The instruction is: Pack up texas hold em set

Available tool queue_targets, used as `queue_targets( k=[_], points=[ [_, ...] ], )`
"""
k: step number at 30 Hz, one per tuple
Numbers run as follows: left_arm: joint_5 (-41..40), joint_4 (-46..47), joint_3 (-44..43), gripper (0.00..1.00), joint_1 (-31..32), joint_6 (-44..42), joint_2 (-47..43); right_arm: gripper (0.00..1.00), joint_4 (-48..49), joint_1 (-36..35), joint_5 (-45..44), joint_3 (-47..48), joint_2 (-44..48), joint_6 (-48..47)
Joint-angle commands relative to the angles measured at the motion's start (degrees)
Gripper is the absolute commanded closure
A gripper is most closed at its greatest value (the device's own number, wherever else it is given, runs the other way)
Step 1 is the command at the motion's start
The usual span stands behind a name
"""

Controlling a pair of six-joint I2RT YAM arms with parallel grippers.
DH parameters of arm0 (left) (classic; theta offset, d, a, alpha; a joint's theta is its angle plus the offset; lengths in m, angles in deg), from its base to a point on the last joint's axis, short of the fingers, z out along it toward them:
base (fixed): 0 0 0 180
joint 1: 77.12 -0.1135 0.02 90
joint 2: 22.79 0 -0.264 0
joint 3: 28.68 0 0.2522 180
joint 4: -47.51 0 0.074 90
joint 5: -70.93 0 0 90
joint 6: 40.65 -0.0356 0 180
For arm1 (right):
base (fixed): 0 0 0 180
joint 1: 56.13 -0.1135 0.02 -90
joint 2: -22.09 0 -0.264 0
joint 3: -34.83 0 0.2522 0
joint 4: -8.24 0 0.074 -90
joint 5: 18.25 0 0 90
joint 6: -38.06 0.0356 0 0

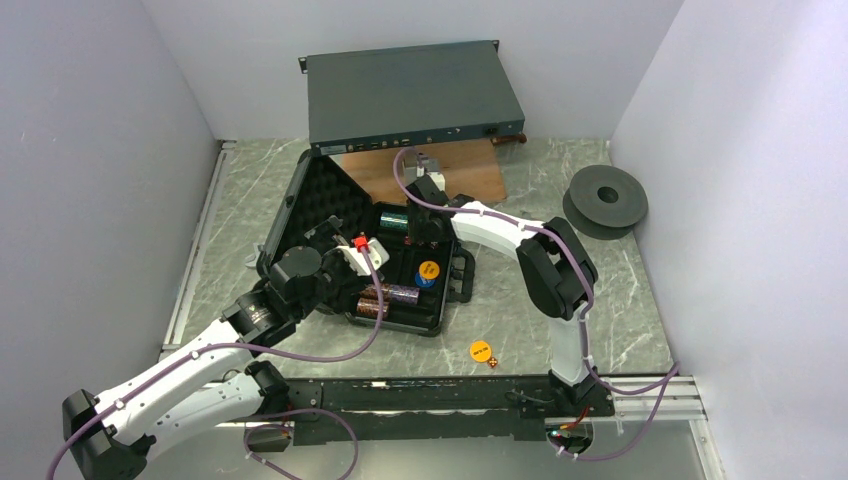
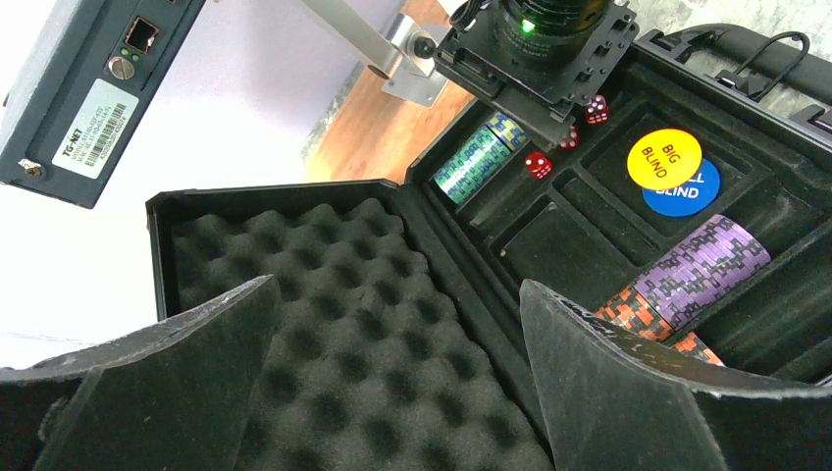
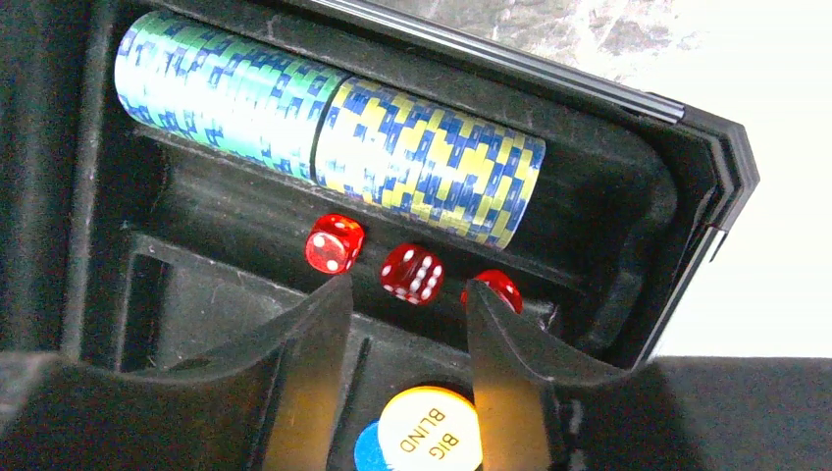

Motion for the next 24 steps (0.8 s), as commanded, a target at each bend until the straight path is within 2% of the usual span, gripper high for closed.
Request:
queue_targets(
  k=[1, 10, 21, 24],
  points=[
    [-0.6, 1.1, -1.0, 0.01, 0.2, -0.8, -0.3, 0.46, 0.5, 0.2, -1.7, 2.2, 1.3, -0.9],
    [-0.9, 1.2, -0.9, 0.01, 0.2, -1.1, -0.3, 0.22, 0.0, 0.1, -0.6, -0.1, 7.9, -1.9],
    [-1.0, 1.1, -0.9, 0.01, 0.2, -1.1, -0.2, 0.10, -3.4, -0.8, -0.6, -6.2, 20.6, -2.2],
    [-1.0, 1.1, -0.9, 0.01, 0.2, -1.2, -0.1, 0.04, -4.3, -0.8, -0.9, -9.9, 25.4, -1.6]
  ],
)
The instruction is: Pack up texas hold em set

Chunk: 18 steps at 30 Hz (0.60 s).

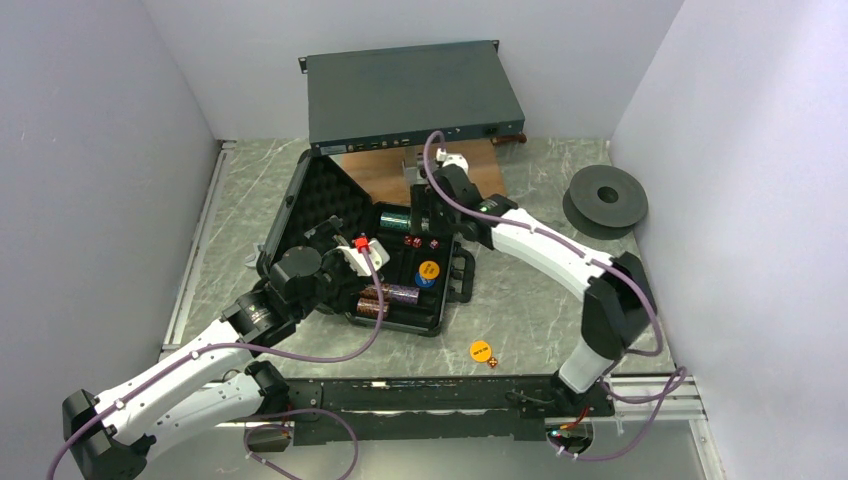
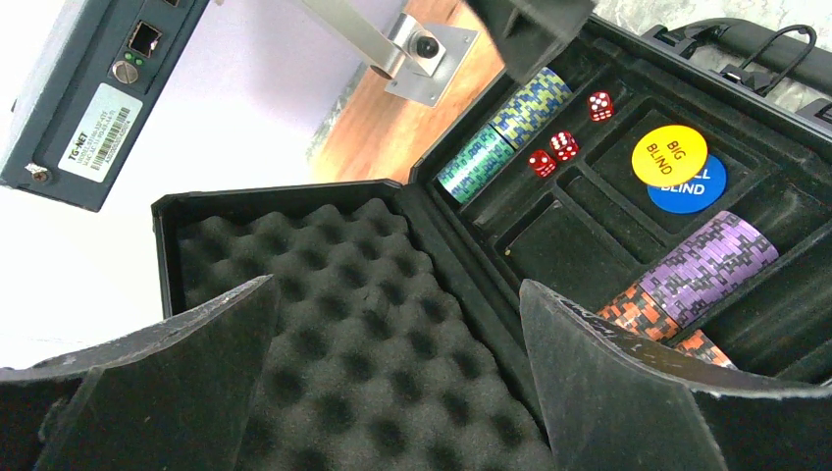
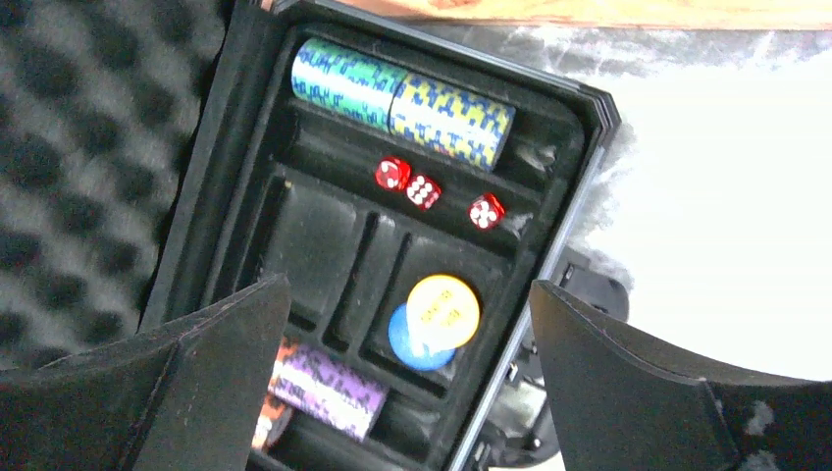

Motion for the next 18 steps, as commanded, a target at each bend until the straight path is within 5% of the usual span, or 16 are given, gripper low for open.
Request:
queue_targets(
  k=[1, 18],
  points=[
    [-0.9, 1.0, -0.9, 0.01, 0.2, -0.2, 0.0, 0.03, -2.8, -0.2, -1.0, -4.8, 7.8, 0.4],
    [-0.6, 0.6, -1.4, 0.01, 0.4, 0.1, 0.6, 0.00, -12.8, -0.2, -2.5, -26.1, 28.9, 6.2]
  ],
)
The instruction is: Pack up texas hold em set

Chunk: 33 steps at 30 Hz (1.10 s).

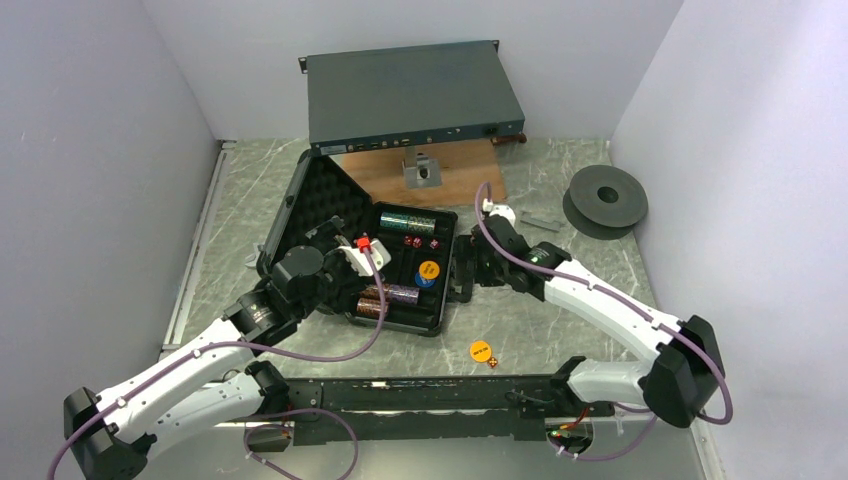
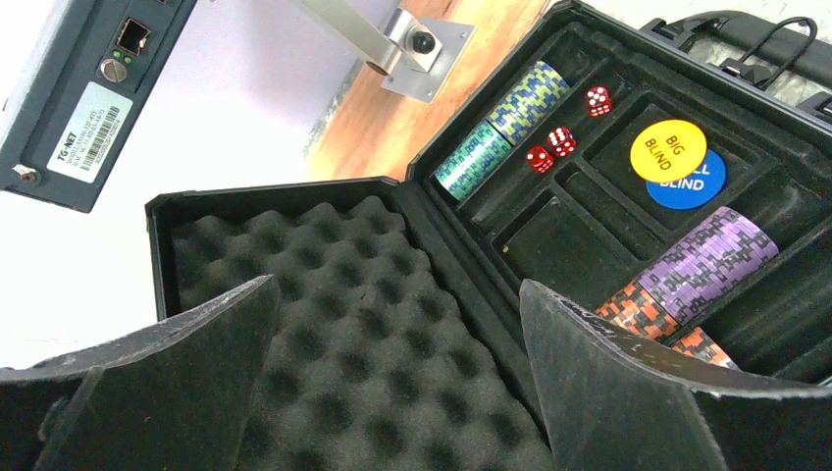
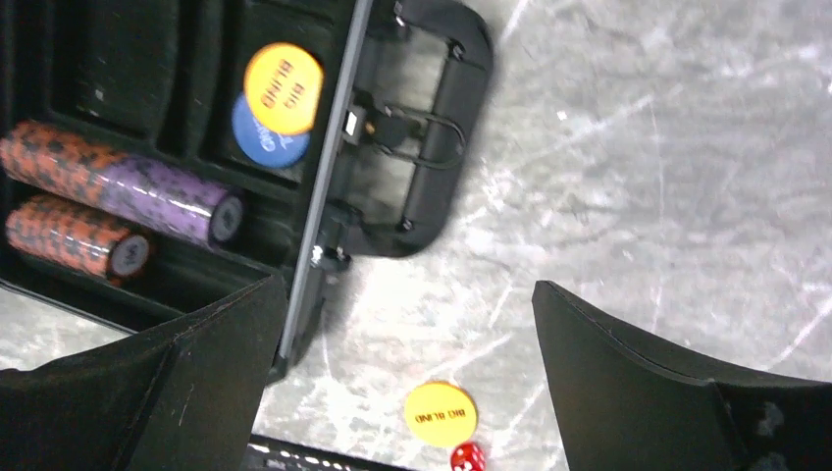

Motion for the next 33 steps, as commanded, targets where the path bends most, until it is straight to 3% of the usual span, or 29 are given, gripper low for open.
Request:
queue_targets(
  k=[1, 6, 15, 33],
  points=[
    [-0.7, 0.5, -1.4, 0.01, 0.4, 0.2, 0.0, 0.00, -4.2, -0.1, -1.0, -2.6, 4.6, 2.7],
    [-2.0, 0.9, -1.4, 0.01, 0.4, 0.1, -0.3, 0.00, -6.7, -0.1, 1.4, -5.5, 8.0, 4.9],
    [-15.4, 6.7, -0.2, 0.01, 0.4, 0.2, -2.7, 0.00, -11.5, -0.1, 4.3, -9.4, 11.4, 9.8],
    [-8.0, 3.4, -0.9, 0.01, 0.4, 0.2, -2.2, 0.04, -15.4, -0.5, 9.2, -16.2, 13.1, 18.2]
  ],
)
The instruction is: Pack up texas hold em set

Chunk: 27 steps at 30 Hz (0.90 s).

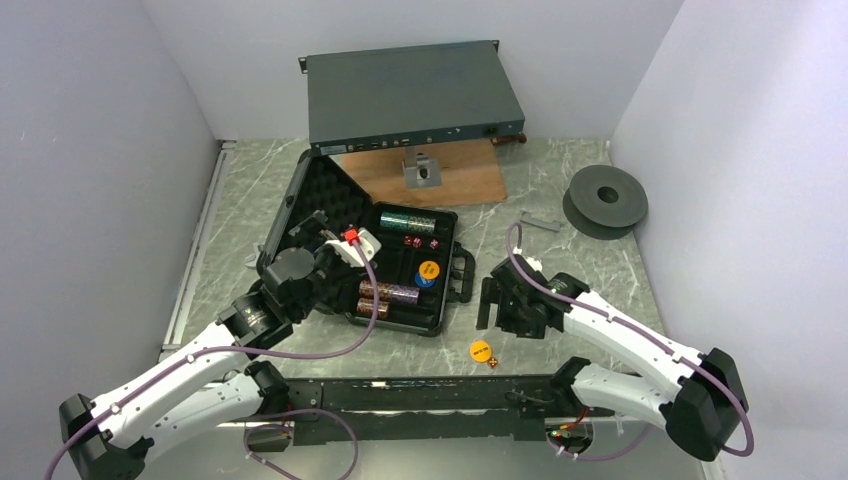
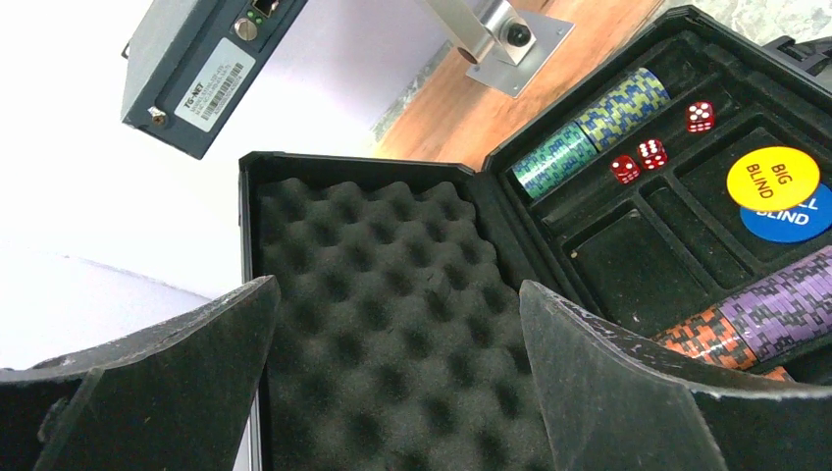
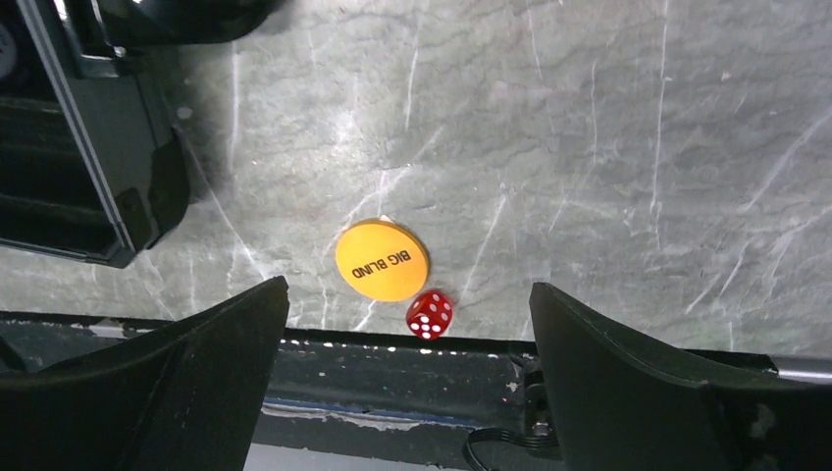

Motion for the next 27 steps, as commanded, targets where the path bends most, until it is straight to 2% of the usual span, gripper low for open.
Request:
queue_targets(
  k=[1, 11, 18, 20, 24, 27],
  points=[
    [2.3, 0.5, -1.0, 0.01, 0.1, 0.3, -0.1, 0.07, -0.6, -0.5, 2.3, -1.7, 0.2, 2.4],
    [3.2, -0.1, -1.2, 0.01, 0.1, 0.2, -0.2, 0.24, 0.5, -3.0, 3.5, -5.8, 1.3, 5.5],
    [3.3, -0.3, -1.2, 0.01, 0.1, 0.2, -0.1, 0.26, 1.0, -7.7, 2.6, -7.1, 0.6, 9.3],
    [3.3, -0.1, -1.2, 0.01, 0.1, 0.2, -0.2, 0.32, 1.6, -9.2, 2.4, -7.5, 0.0, 10.2],
    [3.3, -0.1, -1.1, 0.01, 0.1, 0.1, -0.2, 0.36, 2.0, -11.7, 0.9, -7.4, -1.7, 11.8],
    [3.3, -0.2, -1.2, 0.01, 0.1, 0.1, -0.1, 0.44, 2.2, -13.1, -0.3, -7.4, -2.7, 12.4]
  ],
)
